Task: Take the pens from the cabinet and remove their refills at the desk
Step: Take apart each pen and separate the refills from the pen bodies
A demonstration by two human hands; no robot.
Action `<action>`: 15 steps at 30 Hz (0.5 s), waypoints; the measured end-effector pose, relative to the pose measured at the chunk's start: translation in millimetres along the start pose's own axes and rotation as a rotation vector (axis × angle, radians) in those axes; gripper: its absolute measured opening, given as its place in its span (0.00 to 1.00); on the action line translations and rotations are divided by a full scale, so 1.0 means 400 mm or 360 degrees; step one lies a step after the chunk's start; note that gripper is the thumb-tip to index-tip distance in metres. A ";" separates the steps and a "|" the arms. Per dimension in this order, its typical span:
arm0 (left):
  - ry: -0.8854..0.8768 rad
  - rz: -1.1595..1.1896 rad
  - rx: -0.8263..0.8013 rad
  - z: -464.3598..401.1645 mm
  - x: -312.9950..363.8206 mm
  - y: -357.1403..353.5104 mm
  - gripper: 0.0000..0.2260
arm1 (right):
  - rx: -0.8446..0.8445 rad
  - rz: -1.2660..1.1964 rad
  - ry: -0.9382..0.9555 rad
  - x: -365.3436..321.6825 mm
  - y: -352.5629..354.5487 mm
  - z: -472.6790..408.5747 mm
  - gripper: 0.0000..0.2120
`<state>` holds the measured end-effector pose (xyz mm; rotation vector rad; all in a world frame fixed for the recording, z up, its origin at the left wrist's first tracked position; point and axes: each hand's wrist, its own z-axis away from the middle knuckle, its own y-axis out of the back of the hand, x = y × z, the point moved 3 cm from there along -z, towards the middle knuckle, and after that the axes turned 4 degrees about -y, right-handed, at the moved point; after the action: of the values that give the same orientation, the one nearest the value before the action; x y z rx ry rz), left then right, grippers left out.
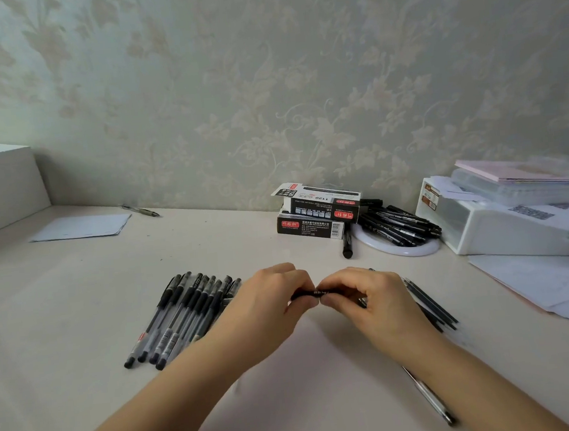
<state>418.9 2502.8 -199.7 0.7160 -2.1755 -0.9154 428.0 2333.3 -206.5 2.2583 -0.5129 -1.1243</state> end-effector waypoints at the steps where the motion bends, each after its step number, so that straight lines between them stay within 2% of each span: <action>1: 0.0008 0.0010 0.0044 0.002 0.004 0.001 0.05 | 0.0037 0.0053 0.0039 -0.002 0.000 -0.001 0.06; 4: 0.0101 -0.0011 0.0237 -0.001 0.003 0.022 0.04 | 0.0139 0.0230 0.0072 0.000 -0.001 -0.003 0.12; 7: 0.0385 -0.0185 0.0397 0.001 -0.046 0.071 0.03 | 0.0187 0.0311 0.0038 0.009 0.005 0.002 0.13; 11: 0.0882 -0.0471 0.0262 0.030 -0.138 0.122 0.04 | 0.0146 0.0368 0.0029 0.018 0.003 0.005 0.08; 15: 0.1093 -0.0510 0.0110 0.050 -0.172 0.118 0.05 | 0.0133 0.0387 0.0035 0.015 0.002 0.008 0.06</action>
<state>436.7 2586.6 -199.0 1.2285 -1.5108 -0.6160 428.7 2328.4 -211.0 2.2041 -0.8146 -0.9700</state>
